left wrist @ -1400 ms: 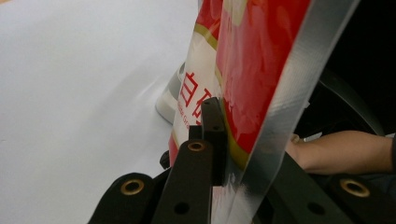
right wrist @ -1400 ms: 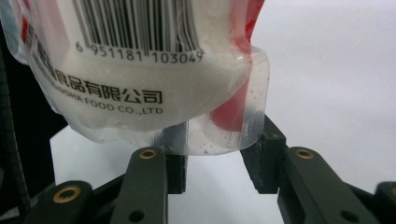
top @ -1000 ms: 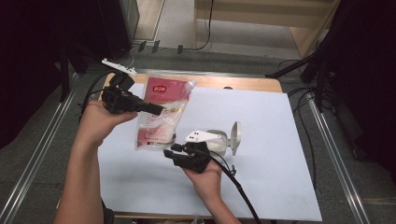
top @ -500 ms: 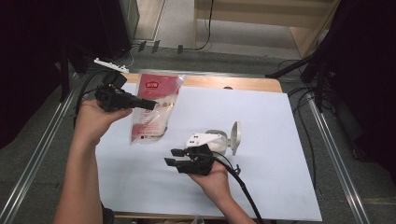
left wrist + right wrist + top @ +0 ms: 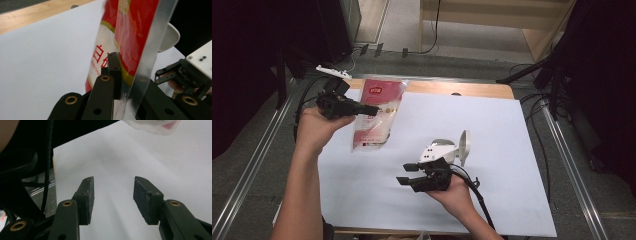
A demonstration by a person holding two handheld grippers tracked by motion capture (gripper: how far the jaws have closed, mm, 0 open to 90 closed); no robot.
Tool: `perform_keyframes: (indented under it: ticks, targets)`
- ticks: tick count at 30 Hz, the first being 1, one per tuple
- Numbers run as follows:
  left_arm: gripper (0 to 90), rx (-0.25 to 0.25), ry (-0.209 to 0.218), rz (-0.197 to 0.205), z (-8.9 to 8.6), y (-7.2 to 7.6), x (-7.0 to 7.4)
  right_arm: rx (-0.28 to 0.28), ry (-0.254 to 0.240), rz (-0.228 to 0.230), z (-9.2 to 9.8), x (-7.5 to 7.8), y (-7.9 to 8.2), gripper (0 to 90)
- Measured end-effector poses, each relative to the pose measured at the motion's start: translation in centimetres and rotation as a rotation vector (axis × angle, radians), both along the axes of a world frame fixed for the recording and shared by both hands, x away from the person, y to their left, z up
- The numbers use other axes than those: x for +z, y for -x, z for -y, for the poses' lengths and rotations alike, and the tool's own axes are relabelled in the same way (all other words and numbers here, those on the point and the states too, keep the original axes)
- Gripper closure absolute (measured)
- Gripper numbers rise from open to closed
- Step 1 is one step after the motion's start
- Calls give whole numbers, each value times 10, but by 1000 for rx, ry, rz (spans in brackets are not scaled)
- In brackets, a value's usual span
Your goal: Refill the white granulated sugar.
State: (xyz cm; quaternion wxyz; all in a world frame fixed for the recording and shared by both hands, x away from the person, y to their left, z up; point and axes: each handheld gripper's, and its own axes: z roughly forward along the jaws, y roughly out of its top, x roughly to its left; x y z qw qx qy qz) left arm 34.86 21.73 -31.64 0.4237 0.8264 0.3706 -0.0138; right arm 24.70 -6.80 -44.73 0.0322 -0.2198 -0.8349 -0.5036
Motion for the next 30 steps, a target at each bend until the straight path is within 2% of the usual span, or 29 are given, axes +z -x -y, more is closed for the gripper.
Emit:
perform_keyframes:
  ticks: [1,4,9,11,14,15,16,17,20,22,26,28,30]
  targets:
    - [900,-9,0,-3,0,-1,-2,9,-6,-5,2,1,0,518]
    - [900,6,6,-10,1,-6,-9,22,-15,5,8,2,1,521]
    - [900,36,21,-18,2,-13,-19,31,-1,28,18,2,1,523]
    - [900,40,15,-40,3,-15,-21,44,-1,32,22,2,1,517]
    - [900,56,-7,-51,5,-20,-25,64,-7,34,28,1,2,517]
    - [900,52,-10,-48,5,-21,-27,69,2,40,29,2,2,517]
    - [900,46,4,-49,6,-22,-29,73,6,50,30,3,3,517]
    - [900,45,-6,-38,7,-22,-30,81,11,60,31,3,3,517]
    - [900,43,-29,-24,11,-25,-34,83,8,48,36,3,3,517]
    - [900,40,-20,-27,12,-28,-38,85,10,41,39,3,4,517]
    - [900,21,-6,18,13,-33,-50,107,20,42,44,3,9,514]
    - [900,33,-4,6,14,-36,-57,109,35,41,49,3,10,514]
    - [900,40,-33,10,16,-38,-62,103,34,31,54,3,12,515]
